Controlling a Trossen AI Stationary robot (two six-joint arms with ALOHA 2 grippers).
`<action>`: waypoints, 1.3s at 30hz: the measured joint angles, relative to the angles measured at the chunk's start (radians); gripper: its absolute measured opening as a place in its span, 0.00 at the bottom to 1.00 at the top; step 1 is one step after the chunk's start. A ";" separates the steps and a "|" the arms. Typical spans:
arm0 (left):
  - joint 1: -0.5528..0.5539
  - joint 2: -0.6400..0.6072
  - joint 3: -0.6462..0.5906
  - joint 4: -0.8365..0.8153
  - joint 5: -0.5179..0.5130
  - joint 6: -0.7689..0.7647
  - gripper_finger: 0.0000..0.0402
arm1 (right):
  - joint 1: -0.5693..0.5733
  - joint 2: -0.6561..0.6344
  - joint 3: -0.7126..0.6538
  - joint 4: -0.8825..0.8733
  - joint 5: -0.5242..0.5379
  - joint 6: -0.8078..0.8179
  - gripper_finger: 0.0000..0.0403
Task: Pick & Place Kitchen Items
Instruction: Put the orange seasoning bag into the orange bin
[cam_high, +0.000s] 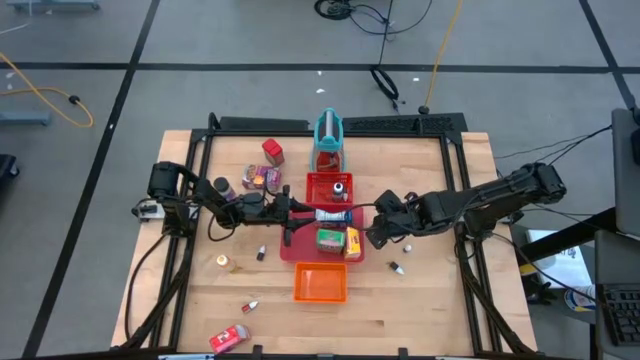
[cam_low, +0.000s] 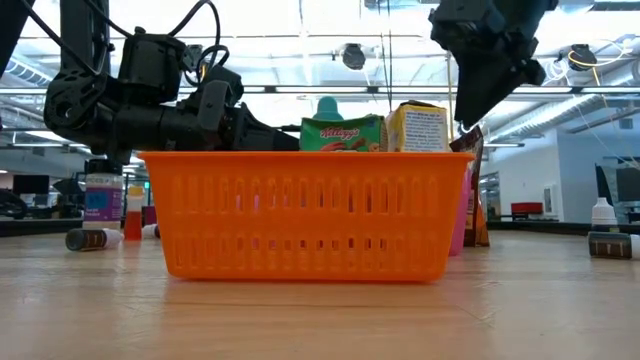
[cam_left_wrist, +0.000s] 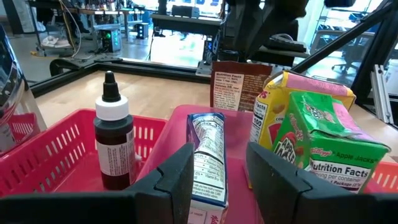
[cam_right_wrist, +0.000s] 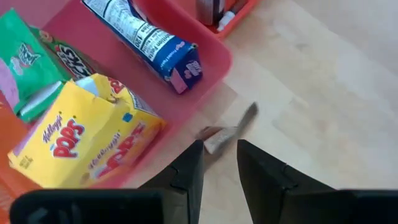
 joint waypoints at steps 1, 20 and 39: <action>0.000 0.000 0.000 0.000 0.000 0.000 0.37 | 0.001 0.001 -0.009 0.005 0.000 0.009 0.22; 0.001 0.000 0.000 0.000 -0.001 0.024 0.37 | -0.010 0.000 -0.165 0.172 -0.053 0.032 0.21; 0.001 0.000 0.000 0.000 -0.001 0.023 0.37 | -0.013 -0.026 -0.158 0.174 0.000 -0.087 0.00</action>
